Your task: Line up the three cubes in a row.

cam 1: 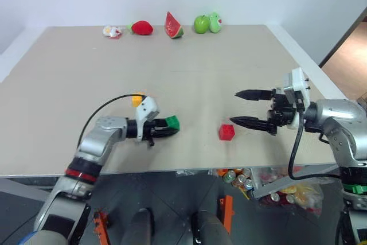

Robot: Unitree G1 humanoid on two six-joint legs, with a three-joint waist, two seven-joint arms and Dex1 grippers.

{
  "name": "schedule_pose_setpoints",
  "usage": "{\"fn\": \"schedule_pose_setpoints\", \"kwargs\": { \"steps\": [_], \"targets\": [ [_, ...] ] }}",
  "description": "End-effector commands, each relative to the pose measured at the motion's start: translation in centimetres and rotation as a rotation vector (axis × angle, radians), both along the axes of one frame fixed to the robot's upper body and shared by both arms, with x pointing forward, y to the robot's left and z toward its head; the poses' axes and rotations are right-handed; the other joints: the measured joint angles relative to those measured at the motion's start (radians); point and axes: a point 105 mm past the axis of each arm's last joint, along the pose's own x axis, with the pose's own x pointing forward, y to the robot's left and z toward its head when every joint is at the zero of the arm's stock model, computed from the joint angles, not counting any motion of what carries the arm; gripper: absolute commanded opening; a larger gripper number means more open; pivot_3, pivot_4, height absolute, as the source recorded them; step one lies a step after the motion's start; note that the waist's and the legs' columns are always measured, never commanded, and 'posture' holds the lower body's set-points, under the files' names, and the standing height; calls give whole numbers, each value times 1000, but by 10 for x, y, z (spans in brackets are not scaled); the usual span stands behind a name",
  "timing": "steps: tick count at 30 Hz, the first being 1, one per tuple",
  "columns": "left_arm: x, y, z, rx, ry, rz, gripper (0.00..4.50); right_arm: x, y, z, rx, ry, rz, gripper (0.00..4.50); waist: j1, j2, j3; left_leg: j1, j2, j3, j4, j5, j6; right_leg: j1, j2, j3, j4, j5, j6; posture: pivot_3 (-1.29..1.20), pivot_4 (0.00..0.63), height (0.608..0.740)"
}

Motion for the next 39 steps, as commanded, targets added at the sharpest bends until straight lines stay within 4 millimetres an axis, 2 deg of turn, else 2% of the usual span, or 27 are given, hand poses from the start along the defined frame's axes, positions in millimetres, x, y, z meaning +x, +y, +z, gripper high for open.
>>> {"fn": "schedule_pose_setpoints", "kwargs": {
  "steps": [1, 4, 9, 25, 38, 39],
  "targets": [
    [-1, -18, 3, 23, -41, -91, 1316, -4, -25, -1, -14, -11, -80, 4289, 0, 0, 0, 0, 0, 0, 0, 0, 0, 0, 0, 0, 0, 0, 0, 0, 150, 740],
    [-1, -27, 0, 39, -46, -136, 1316, -8, -35, -6, -3, 0, -133, 4289, -10, 1, 0, 1, 1, 0, 0, -1, 1, -1, 1, 1, 0, 0, 0, 0, 150, 740],
    [-4, -38, -8, 67, -44, -199, 1316, -14, -38, -14, 7, 13, -169, 4289, -20, 1, 0, 1, 1, -1, 0, -1, 1, -1, 3, 2, 1, 0, 0, 0, 150, 740],
    [9, -39, -13, 61, -85, -145, 1316, -5, -25, -4, 32, -20, -151, 4289, -19, 1, 0, 1, 0, -1, 1, -1, 1, 0, 2, 2, 0, 1, 1, 0, 150, 740],
    [13, -37, -16, 84, -129, -131, 1316, -2, -23, -1, 35, -23, -143, 4289, -19, 1, 0, 1, 1, -1, 2, -1, 1, 0, 2, 2, 1, 1, 1, 0, 150, 740],
    [14, -36, -16, 90, -134, -125, 1819, -2, -23, -1, 35, -23, -143, 4289, -19, 1, 0, 1, 1, -1, 2, -1, 1, 0, 2, 2, 1, 1, 1, 0, 150, 740]
  ]
}}
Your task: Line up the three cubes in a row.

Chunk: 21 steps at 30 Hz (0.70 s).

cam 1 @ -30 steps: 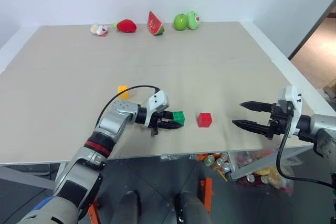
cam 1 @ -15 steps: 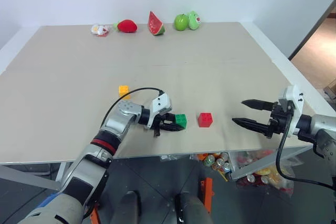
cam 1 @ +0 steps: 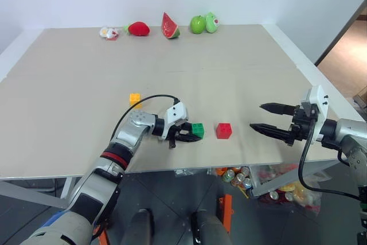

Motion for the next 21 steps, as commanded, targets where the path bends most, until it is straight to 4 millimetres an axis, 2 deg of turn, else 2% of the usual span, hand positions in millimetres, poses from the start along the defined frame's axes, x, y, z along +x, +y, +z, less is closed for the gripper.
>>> {"fn": "schedule_pose_setpoints", "kwargs": {
  "steps": [1, 6, 10, 13, 15, 17, 21],
  "targets": [
    [9, 4, 8, 8, -55, 32, 2371, 0, 1, 10, 8, -36, 9, 4289, 0, 0, 0, 0, 0, 0, 0, 0, 0, 0, 0, 0, 0, 0, 0, 0, 150, 740],
    [11, 11, 8, 17, -83, 59, 3997, 1, 2, 11, 10, -37, 10, 4289, -1, 0, 0, 0, 0, 0, 0, 0, 0, 0, 0, 0, 0, 0, 0, 0, 150, 740],
    [10, 26, 14, 5, -103, 85, 3997, 2, 2, 14, 10, -40, 15, 4289, -3, 0, 0, 0, 0, 0, 0, 0, 0, 0, 0, 0, 0, 0, 0, 0, 150, 740],
    [3, 50, 20, 7, -115, 106, 3997, 1, 4, 18, 6, -46, 30, 4289, -5, 0, 0, 0, 1, 0, -2, 0, 0, -1, 1, 0, 0, 0, -1, 0, 150, 740],
    [-6, 76, 23, 26, -123, 140, 3997, -1, 9, 22, -9, -57, 58, 4289, -4, 0, 0, 0, 1, 0, -3, 0, 0, -2, 1, 0, 0, -1, -2, 0, 150, 740],
    [-18, 108, 27, 46, -110, 197, 3997, -3, 24, 32, -4, -81, 122, 4289, -11, 0, 0, 0, 2, 0, -3, 0, 0, -2, 1, 0, 0, -1, -2, 0, 150, 740],
    [-45, 139, 34, 39, -28, 263, 3997, -6, 52, 46, 8, -125, 239, 4289, -10, 1, 0, 1, 4, 1, -4, 0, 0, -3, 2, 0, 1, -2, -3, 0, 150, 740]
  ]
}}
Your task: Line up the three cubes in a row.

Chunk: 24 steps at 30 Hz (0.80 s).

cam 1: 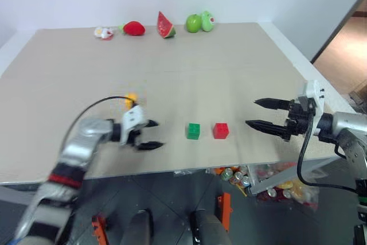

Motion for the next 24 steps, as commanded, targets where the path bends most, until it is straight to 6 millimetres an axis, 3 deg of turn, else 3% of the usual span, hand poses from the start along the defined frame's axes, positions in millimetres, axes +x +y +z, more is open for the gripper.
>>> {"fn": "schedule_pose_setpoints", "kwargs": {
  "steps": [1, 4, 9, 14, 19, 24],
  "targets": [
    [-23, 6, 26, -78, 15, 3, 3997, -5, 30, 23, 11, -80, 133, 4289, 7, -1, 0, 0, 0, -1, 1, 0, 0, 1, 0, -2, 0, 0, 0, 0, 150, 740],
    [-28, 19, 36, -138, 19, 105, 3997, -1, 53, 31, 30, -107, 216, 4289, 6, -1, 1, 0, 2, 2, 2, 0, -1, 1, -2, -2, -1, 0, 0, 0, 150, 740],
    [-3, 57, 41, -249, -6, 405, 3997, 8, 89, 29, 51, -114, 310, 4289, 13, -2, 1, 0, 2, 1, 2, 0, -1, 1, -2, -4, -1, 1, -1, 0, 150, 740],
    [14, 75, 31, -249, -42, 569, 3997, 15, 96, 24, 56, -114, 322, 4289, 18, -2, 1, -1, 2, 2, 2, 0, -1, 1, -1, -4, -1, 2, -1, 0, 150, 740],
    [30, 70, 16, -217, -59, 617, 3997, 15, 96, 24, 60, -122, 334, 4289, 18, -2, 1, -2, 2, 1, 1, 0, -1, 0, -1, -4, -1, 0, -1, 0, 150, 740],
    [45, 50, 13, -231, -58, 614, 3997, 14, 94, 25, 61, -132, 327, 4289, 17, -2, 1, -1, 2, 1, 1, 0, -1, 0, 0, -4, -1, 2, -1, 0, 150, 740]
  ]
}}
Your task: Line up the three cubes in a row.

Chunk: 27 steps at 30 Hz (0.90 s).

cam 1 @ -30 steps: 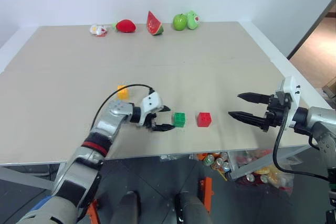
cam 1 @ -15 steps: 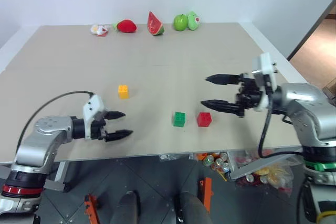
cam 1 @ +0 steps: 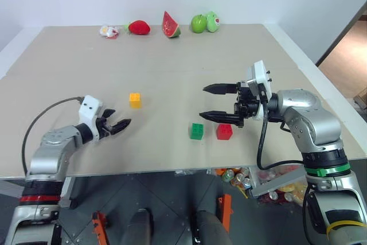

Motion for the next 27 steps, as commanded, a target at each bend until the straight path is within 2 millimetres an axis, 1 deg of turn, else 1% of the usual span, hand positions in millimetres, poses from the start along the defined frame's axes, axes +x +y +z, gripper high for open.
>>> {"fn": "schedule_pose_setpoints", "kwargs": {
  "steps": [1, 4, 6, 9, 16, 20, 22, 23, 25, 27],
  "targets": [
    [12, -10, 12, 8, -53, -1, 3997, -3, -1, 12, 13, -56, 11, 4289, 0, 0, 0, 0, 0, 0, 0, 0, 0, 0, 0, 0, 0, 0, 0, 0, 150, 740],
    [27, -21, 14, 9, -61, 22, 3997, -5, -3, 13, 14, -62, 2, 4289, 1, 0, 0, 0, 0, 0, 0, 0, 0, 0, 0, 0, 0, 1, 0, 0, 150, 740],
    [39, -19, 10, 60, -74, 79, 3997, -5, -4, 13, 16, -63, -5, 4289, 1, 0, 0, 0, 0, 0, 1, 1, 0, 1, 0, 0, 0, 1, 0, 0, 150, 740],
    [49, -20, 5, 79, -73, 118, 3997, -5, -5, 12, 17, -63, -11, 4289, -3, 0, 0, 0, 0, 1, 1, 1, 0, 0, 0, 1, 0, 1, 1, 0, 150, 740],
    [56, -40, 1, 83, -73, 103, 3997, -5, -4, 11, 18, -63, -19, 4289, 0, 0, 0, 1, 0, 0, 0, 1, 0, 1, 1, 1, 0, 1, 1, 0, 150, 740],
    [58, -43, -1, 70, -60, 120, 3997, -5, -3, 10, 22, -65, -23, 4289, 4, 0, 0, 1, -2, 0, 1, 1, -1, 2, 0, 1, 0, 2, 2, 0, 150, 740],
    [60, -41, -1, 56, -50, 154, 3997, -3, -4, 10, 23, -66, -31, 4289, 5, 0, 0, 1, -3, 0, 2, 1, -1, 3, -2, 1, 0, 2, 3, 0, 150, 740],
    [61, -40, 0, 53, -49, 168, 3444, -3, -4, 9, 23, -66, -33, 4289, 5, 0, 0, 1, -4, 0, 2, 1, -1, 3, -2, 1, 0, 3, 3, 0, 150, 740],
    [62, -37, 2, 31, -50, 184, 2826, -2, -4, 9, 24, -66, -35, 4289, 5, 0, 0, 1, -4, -1, 2, 1, 0, 3, -3, 1, 0, 3, 4, 0, 150, 740],
    [64, -34, 3, 22, -44, 206, 2091, -2, -4, 9, 26, -66, -34, 4289, 3, 0, 0, 1, -4, -1, 2, 1, 0, 4, -3, 0, 0, 4, 3, 0, 150, 740]
  ]
}}
